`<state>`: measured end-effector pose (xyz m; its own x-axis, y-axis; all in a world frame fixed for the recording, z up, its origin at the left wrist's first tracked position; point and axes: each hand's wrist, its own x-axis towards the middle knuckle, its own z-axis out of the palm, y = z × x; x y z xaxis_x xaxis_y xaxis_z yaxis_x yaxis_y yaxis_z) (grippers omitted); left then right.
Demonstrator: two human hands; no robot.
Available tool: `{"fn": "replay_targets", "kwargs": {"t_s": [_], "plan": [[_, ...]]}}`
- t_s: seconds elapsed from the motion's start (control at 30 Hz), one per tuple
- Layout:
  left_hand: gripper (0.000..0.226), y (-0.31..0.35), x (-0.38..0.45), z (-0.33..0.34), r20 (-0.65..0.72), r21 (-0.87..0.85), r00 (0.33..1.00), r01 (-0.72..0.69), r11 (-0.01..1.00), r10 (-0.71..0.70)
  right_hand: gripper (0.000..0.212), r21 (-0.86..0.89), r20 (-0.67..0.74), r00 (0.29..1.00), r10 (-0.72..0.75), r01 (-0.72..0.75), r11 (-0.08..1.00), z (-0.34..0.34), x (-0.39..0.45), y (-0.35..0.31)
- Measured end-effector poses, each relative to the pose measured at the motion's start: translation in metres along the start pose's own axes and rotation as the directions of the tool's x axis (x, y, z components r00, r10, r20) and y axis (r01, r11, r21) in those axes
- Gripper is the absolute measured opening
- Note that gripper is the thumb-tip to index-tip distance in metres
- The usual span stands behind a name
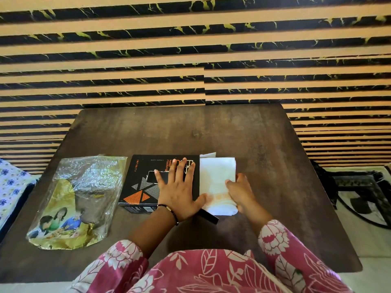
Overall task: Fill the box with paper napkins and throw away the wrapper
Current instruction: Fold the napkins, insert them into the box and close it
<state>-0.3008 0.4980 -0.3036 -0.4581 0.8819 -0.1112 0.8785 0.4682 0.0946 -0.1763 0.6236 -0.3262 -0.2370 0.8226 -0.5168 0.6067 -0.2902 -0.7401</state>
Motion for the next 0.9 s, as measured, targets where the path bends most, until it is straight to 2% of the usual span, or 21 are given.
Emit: {"fn": "replay_targets", "kwargs": {"t_s": [0.1,0.17,0.23,0.3,0.37,0.53,0.63,0.73,0.8,0.9], "plan": [[0.092,-0.001,0.002,0.000,0.007,-0.003,1.000,-0.004,1.000,0.004,0.037,0.081,0.095,0.995,-0.002,-0.006,0.997,0.009,-0.006,-0.001],[0.091,-0.001,0.001,-0.001,0.007,0.000,1.000,-0.004,1.000,0.004,0.032,0.096,0.152,0.988,0.014,-0.028,0.995,0.003,-0.004,0.000],[0.090,-0.001,-0.001,-0.001,0.010,0.006,1.000,0.000,1.000,0.000,0.023,0.016,0.112,0.994,0.003,-0.005,1.000,-0.007,-0.002,0.006],[0.090,0.000,-0.003,-0.001,0.011,0.005,1.000,0.000,1.000,0.000,0.014,-0.112,0.015,0.998,-0.055,0.056,0.992,-0.013,-0.003,0.012],[0.090,0.000,-0.004,-0.001,0.010,0.005,1.000,-0.006,1.000,0.006,0.005,-0.197,0.002,0.994,-0.111,0.109,0.974,-0.014,-0.008,0.015],[0.090,0.000,-0.002,0.000,0.003,0.017,1.000,-0.010,1.000,0.010,0.010,-0.184,0.038,0.995,-0.089,0.094,0.978,-0.006,-0.013,0.007],[0.094,-0.001,-0.003,0.000,0.011,0.026,1.000,-0.012,1.000,0.012,0.023,-0.041,0.200,0.979,-0.041,0.050,0.998,0.008,-0.020,-0.002],[0.094,-0.001,-0.005,-0.003,0.028,0.021,0.999,-0.018,1.000,0.018,0.029,0.157,0.400,0.915,-0.049,-0.016,0.988,0.015,-0.025,-0.004],[0.090,-0.001,-0.005,-0.003,0.033,0.014,0.999,-0.023,1.000,0.022,0.022,0.229,0.363,0.931,-0.026,-0.063,0.971,0.015,-0.022,0.000],[0.088,-0.001,-0.006,-0.003,0.030,0.015,0.999,-0.021,1.000,0.020,0.012,0.300,0.199,0.976,0.089,-0.147,0.943,0.014,-0.015,0.006]]}}
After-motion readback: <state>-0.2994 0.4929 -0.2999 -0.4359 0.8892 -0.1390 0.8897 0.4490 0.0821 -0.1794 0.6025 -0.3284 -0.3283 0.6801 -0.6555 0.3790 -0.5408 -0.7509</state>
